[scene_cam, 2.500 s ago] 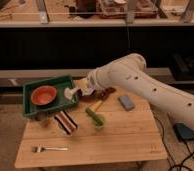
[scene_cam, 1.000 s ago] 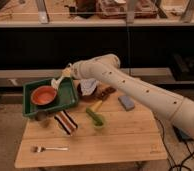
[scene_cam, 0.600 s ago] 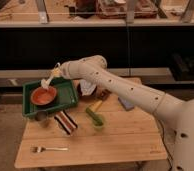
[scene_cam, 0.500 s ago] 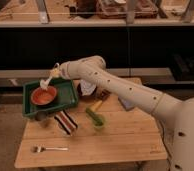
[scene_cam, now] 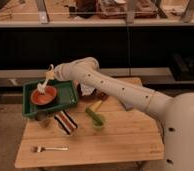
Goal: Wipe red bowl with brush
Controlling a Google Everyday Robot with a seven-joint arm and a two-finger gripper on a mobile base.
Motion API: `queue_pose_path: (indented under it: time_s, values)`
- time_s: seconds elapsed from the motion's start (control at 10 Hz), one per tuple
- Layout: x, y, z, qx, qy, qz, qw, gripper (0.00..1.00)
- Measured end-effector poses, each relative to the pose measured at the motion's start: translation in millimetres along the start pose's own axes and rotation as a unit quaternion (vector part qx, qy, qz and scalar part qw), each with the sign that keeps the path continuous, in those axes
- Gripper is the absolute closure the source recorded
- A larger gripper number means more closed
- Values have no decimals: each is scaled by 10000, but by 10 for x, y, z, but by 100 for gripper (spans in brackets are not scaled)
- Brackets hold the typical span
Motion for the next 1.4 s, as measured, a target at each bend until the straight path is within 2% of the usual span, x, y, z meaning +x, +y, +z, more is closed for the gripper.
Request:
queue_pose_path:
  time_s: [0.3,0.6,0.9,1.2,1.4]
  values:
    - [-193,-12,164,-2,-162,49,9999,100]
    - [-273,25,280,-150,-306,146,9993,100]
    - [-229,112,372,-324,-294,222,9988,100]
    - [-323,128,570,-377,-387,262,9982,100]
    - [-337,201,598,-410,-379,309,9980,100]
